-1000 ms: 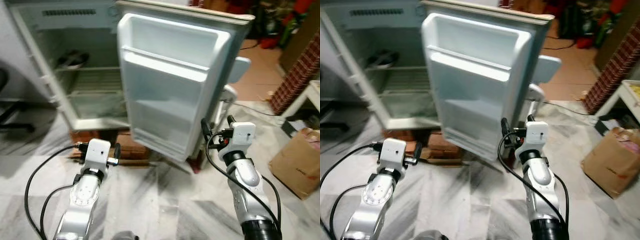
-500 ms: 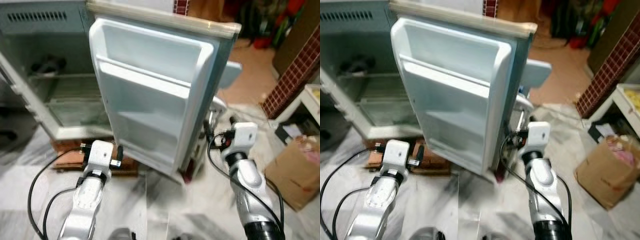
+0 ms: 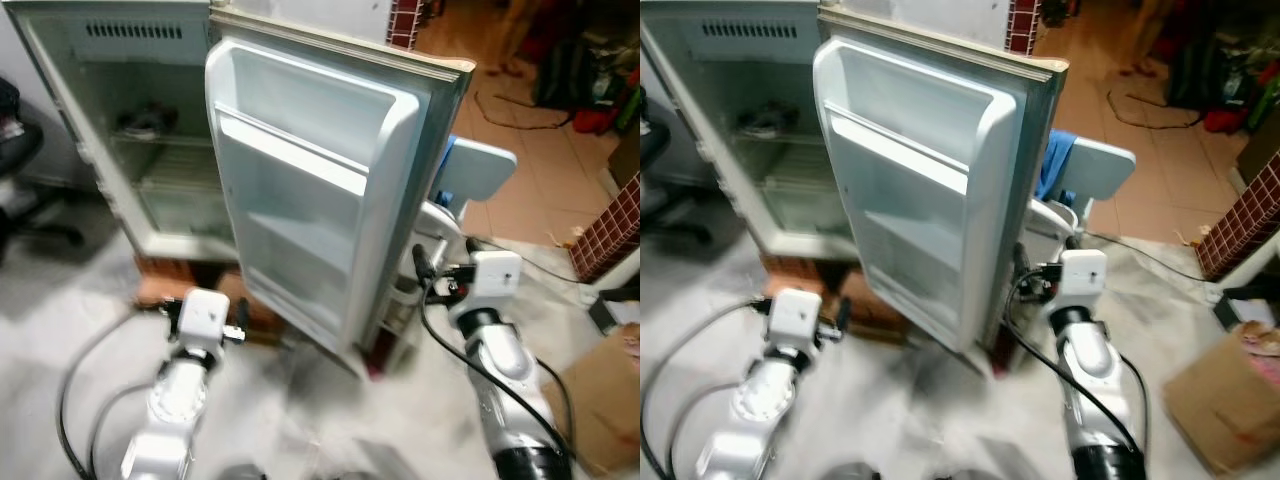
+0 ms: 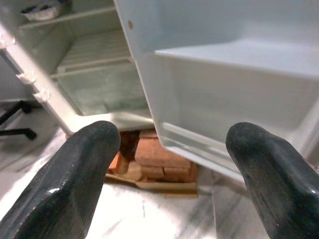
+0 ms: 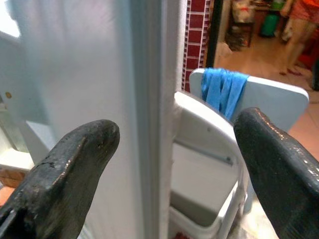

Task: Restocking fridge

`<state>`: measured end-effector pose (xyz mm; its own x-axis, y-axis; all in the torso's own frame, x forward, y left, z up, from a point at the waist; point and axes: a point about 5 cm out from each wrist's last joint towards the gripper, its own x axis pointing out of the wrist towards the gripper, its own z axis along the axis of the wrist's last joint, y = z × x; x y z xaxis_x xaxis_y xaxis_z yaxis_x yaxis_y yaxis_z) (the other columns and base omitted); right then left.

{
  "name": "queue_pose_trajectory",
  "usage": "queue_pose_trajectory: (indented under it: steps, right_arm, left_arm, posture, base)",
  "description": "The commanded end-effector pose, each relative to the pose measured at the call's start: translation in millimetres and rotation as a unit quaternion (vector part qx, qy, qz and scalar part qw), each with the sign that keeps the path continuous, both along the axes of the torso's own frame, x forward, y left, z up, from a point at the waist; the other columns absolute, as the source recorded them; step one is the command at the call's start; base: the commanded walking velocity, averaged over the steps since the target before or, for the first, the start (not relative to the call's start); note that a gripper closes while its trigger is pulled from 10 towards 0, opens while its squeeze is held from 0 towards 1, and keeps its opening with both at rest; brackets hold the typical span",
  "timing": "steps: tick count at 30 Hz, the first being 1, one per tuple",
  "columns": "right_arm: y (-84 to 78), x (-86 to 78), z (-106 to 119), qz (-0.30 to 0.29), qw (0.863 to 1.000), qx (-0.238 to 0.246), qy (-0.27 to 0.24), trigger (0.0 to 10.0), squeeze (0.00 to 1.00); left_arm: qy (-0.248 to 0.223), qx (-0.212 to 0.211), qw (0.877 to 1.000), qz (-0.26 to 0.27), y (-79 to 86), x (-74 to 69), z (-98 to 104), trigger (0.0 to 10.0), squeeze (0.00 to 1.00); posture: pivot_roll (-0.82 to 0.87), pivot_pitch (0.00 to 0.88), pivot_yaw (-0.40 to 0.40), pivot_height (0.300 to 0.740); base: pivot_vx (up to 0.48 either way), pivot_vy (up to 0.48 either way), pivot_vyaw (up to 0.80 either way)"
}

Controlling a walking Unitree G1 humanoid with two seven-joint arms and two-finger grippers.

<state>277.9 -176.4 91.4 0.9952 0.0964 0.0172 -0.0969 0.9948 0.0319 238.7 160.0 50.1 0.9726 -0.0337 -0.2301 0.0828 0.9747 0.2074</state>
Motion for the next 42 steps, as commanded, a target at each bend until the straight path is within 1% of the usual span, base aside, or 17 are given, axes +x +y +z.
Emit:
queue_pose_trajectory:
  steps: [1, 8, 14, 18, 23, 24, 26, 28, 31, 32, 34, 35, 36, 37, 39, 40, 42]
  right_arm:
    - [-2.1, 1.6, 5.7, 0.003, 1.000, -0.006, -0.010, 10.0, 0.00]
    - [-2.0, 1.3, 4.9, 0.002, 1.000, -0.005, -0.008, 10.0, 0.00]
    - [-2.0, 1.6, 4.8, 0.000, 1.000, -0.003, -0.008, 10.0, 0.00]
    - [-1.5, 4.7, 5.7, -0.005, 1.000, 0.000, -0.009, 10.0, 0.00]
    - [-0.6, 17.6, 11.9, -0.024, 1.000, 0.005, -0.014, 10.0, 0.00]
    - [-0.6, 17.6, 11.9, -0.024, 1.000, 0.005, -0.014, 10.0, 0.00]
    - [2.1, 26.6, 18.7, -0.026, 0.999, 0.024, -0.018, 10.0, 0.00]
    - [3.3, 28.9, 20.5, -0.024, 0.999, 0.030, -0.019, 10.0, 0.00]
    - [13.2, 39.9, 30.2, 0.004, 0.998, 0.056, -0.026, 10.0, 0.00]
    - [20.5, 48.2, 38.0, 0.020, 0.996, 0.079, -0.034, 10.0, 0.00]
    - [29.4, 55.9, 44.2, 0.038, 0.993, 0.104, -0.037, 10.0, 0.00]
    - [43.3, 62.8, 51.2, 0.073, 0.988, 0.130, -0.038, 10.0, 0.00]
    - [48.2, 64.4, 54.0, 0.087, 0.986, 0.137, -0.040, 10.0, 0.00]
    - [59.8, 64.6, 61.2, 0.126, 0.978, 0.161, -0.045, 10.0, 0.00]
    - [75.4, 62.1, 72.1, 0.185, 0.961, 0.200, -0.053, 10.0, 0.00]
    - [84.6, 57.5, 79.8, 0.232, 0.943, 0.230, -0.058, 10.0, 0.00]
    - [99.9, 32.9, 97.4, 0.360, 0.885, 0.287, -0.067, 10.0, 0.00]
  left_arm:
    - [-0.001, 0.002, 1.000, 0.006, 0.3, 1.8, 1.6, 10.0, 0.00]
    - [-0.008, -0.004, 1.000, 0.015, 1.7, 1.6, 3.0, 10.0, 0.00]
    - [-0.008, -0.010, 0.999, 0.037, 7.7, 1.7, 3.2, 10.0, 0.00]
    - [-0.006, -0.007, 0.999, 0.035, 7.4, 1.7, 2.6, 10.0, 0.00]
    - [-0.003, -0.006, 0.999, 0.033, 7.0, 2.4, 1.8, 10.0, 0.00]
    - [-0.003, -0.006, 0.999, 0.033, 7.0, 2.4, 1.8, 10.0, 0.00]
    - [-0.003, -0.007, 0.999, 0.031, 6.1, 3.2, 2.2, 10.0, 0.00]
    - [-0.003, -0.008, 0.999, 0.031, 5.8, 3.4, 2.2, 10.0, 0.00]
    - [-0.003, -0.010, 1.000, 0.025, 3.5, 3.8, 2.1, 10.0, 0.00]
    - [-0.001, -0.013, 1.000, 0.021, 1.5, 3.6, 1.3, 10.0, 0.00]
    - [0.000, -0.016, 1.000, 0.014, -1.1, 3.6, 0.7, 10.0, 0.00]
    - [0.001, -0.019, 1.000, 0.007, -3.9, 4.0, 0.9, 10.0, 0.00]
    - [0.001, -0.019, 1.000, 0.005, -4.7, 4.1, 1.0, 10.0, 0.00]
    - [0.001, -0.020, 1.000, 0.003, -5.5, 4.0, 1.2, 10.0, 0.00]
    - [0.000, -0.021, 1.000, 0.000, -6.1, 3.9, 1.4, 10.0, 0.00]
    - [0.000, -0.022, 1.000, 0.000, -5.9, 3.5, 1.4, 10.0, 0.00]
    - [0.002, -0.024, 1.000, 0.004, -4.6, 1.1, 0.8, 10.0, 0.00]
  posture:
    - [0.05, 0.068, -0.018, 0.740]
    - [0.05, 0.063, -0.019, 0.740]
    - [0.05, 0.064, -0.020, 0.740]
    - [0.05, 0.062, -0.019, 0.740]
    - [0.06, 0.059, -0.018, 0.740]
    - [0.06, 0.059, -0.018, 0.740]
    - [0.06, 0.060, -0.016, 0.740]
    - [0.06, 0.061, -0.017, 0.740]
    - [0.06, 0.058, -0.017, 0.740]
    - [0.06, 0.058, -0.017, 0.740]
    - [0.06, 0.057, -0.015, 0.740]
    - [0.06, 0.056, -0.017, 0.740]
    - [0.06, 0.056, -0.017, 0.740]
    - [0.07, 0.055, -0.018, 0.740]
    - [0.07, 0.054, -0.022, 0.740]
    - [0.08, 0.054, -0.024, 0.740]
    - [0.08, 0.055, -0.029, 0.740]
  base:
    - [0.289, -0.326, 0.80]
    - [0.079, -0.078, 0.80]
    - [0.000, 0.000, 0.80]
    - [0.000, 0.000, 0.21]
    - [0.000, 0.000, 0.00]
    - [0.000, 0.000, 0.00]
    - [0.000, 0.000, 0.00]
    - [0.000, 0.000, 0.00]
    - [0.000, 0.000, 0.00]
    - [0.000, 0.000, 0.00]
    - [0.000, 0.000, 0.00]
    - [0.000, 0.000, 0.00]
    - [0.000, 0.000, 0.00]
    - [0.000, 0.000, 0.00]
    - [0.000, 0.000, 0.00]
    - [0.000, 0.000, 0.00]
    - [0.000, 0.000, 0.00]
